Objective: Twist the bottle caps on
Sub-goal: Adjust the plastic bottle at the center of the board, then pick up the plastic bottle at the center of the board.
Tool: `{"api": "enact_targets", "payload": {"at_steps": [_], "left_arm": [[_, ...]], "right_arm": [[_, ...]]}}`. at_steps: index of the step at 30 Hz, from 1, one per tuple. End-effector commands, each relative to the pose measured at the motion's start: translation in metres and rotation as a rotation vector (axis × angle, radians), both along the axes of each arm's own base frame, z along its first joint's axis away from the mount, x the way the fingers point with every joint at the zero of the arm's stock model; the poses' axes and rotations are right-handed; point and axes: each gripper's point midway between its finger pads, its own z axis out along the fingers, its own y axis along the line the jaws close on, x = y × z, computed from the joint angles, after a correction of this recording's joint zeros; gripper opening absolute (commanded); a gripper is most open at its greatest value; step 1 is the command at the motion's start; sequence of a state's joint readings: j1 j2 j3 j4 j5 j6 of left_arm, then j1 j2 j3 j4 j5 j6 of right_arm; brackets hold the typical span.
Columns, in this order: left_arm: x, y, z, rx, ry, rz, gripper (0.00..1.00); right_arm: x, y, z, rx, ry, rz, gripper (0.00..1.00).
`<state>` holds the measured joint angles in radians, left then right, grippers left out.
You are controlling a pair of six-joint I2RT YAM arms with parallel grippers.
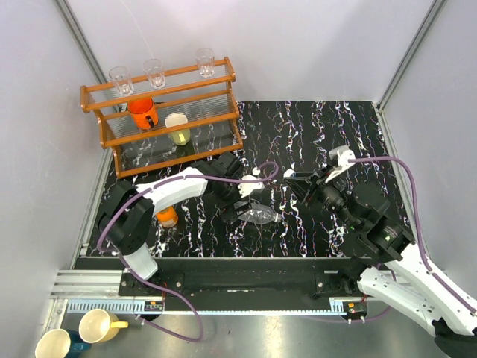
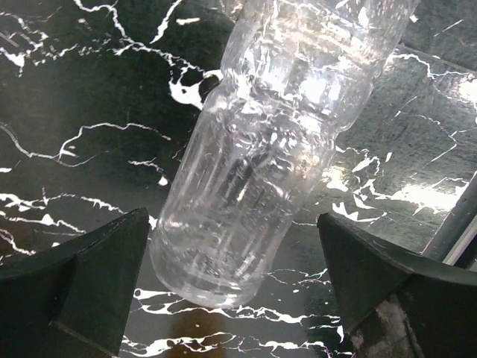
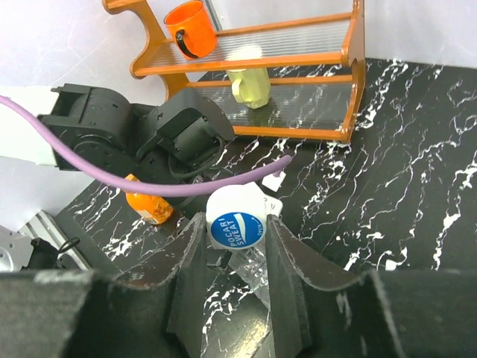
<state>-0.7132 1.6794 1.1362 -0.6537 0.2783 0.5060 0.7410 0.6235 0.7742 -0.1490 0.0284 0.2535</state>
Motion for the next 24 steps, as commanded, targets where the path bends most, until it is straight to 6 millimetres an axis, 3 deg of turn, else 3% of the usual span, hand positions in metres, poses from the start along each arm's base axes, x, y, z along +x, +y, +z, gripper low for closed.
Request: {"api": "enact_targets", "payload": {"at_steps": [1, 10, 16, 20, 24], "left_arm": [[-0.004, -0.014, -0.002, -0.062, 0.012, -0.069, 0.99], [-0.013, -0.013, -0.02, -0.044, 0.075, -0.109, 0.99], [-0.023, -0.007, -0.028, -0.043, 0.087, -0.127, 0.98], [-0.021, -0.008, -0.033, -0.04, 0.088, -0.118, 0.87], [-0.018, -0.014, -0.032, -0.065, 0.082, -0.106, 0.67]], "right_arm": [[0.007, 0.006, -0.007, 0.025, 0.107, -0.03, 0.17], [-0.002, 0.014, -0.039, 0.089, 0.288, 0.021, 0.14], [-0.016, 0.006, -0.039, 0.136, 0.32, 0.048, 0.12], [-0.035, 0.012, -0.026, 0.151, 0.297, 0.152, 0.12], [-0.053, 0.015, -0.011, 0.162, 0.274, 0.24, 0.13]]}}
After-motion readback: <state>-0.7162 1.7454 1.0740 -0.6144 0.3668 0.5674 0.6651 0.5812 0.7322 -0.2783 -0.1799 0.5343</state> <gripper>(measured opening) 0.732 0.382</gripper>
